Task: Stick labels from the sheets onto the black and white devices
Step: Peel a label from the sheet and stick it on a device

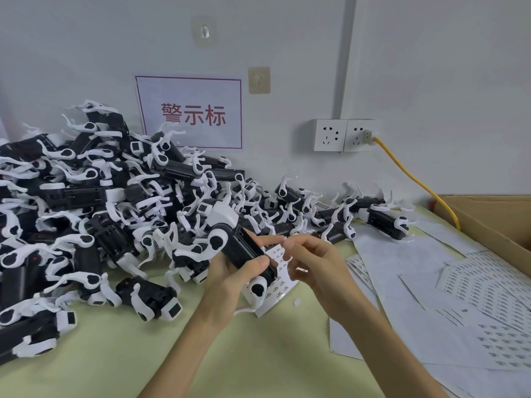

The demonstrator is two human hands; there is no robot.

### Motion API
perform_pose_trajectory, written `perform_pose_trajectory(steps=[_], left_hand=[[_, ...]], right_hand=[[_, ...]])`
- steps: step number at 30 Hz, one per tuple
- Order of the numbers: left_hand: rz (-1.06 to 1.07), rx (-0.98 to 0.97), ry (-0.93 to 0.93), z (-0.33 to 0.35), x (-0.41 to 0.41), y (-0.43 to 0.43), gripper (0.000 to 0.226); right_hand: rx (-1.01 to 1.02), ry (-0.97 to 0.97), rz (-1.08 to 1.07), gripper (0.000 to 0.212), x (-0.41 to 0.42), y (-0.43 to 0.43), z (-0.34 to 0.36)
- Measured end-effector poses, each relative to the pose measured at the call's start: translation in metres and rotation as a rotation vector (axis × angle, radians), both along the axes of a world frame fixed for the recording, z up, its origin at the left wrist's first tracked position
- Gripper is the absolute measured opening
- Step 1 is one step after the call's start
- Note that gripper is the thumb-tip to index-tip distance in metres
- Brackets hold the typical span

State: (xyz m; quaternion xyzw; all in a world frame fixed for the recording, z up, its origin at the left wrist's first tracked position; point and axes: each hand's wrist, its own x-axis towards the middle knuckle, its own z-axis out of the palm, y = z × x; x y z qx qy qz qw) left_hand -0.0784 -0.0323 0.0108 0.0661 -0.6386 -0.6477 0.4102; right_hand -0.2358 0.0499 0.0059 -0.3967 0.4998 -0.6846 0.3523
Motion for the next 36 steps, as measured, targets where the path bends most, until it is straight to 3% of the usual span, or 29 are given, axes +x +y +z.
perform_pose_trajectory(steps=[8, 17, 21, 24, 27, 36], left_hand=[[0.022, -0.054, -0.044, -0.001, 0.000, 0.000, 0.025], [-0.016, -0.049, -0.118, -0.003, 0.001, 0.004, 0.032], [0.015, -0.045, -0.135, -0.007, -0.002, 0.000, 0.033], [-0.016, 0.081, -0.119, -0.008, -0.008, -0.002, 0.029], [0.092, 0.218, -0.100, -0.006, -0.011, -0.006, 0.028], [0.173, 0.456, -0.059, -0.004, -0.011, -0.016, 0.047]], right_hand=[[0.011, -0.041, -0.002, 0.008, -0.003, 0.000, 0.001], [0.032, -0.064, 0.017, 0.017, -0.002, 0.001, 0.001], [0.017, 0.052, -0.119, 0.025, -0.001, -0.001, 0.000], [-0.046, 0.105, -0.284, 0.019, -0.001, -0.002, 0.000], [-0.047, 0.059, -0.360, 0.009, -0.006, -0.001, 0.000], [-0.045, -0.088, -0.207, 0.021, -0.004, 0.003, 0.004]])
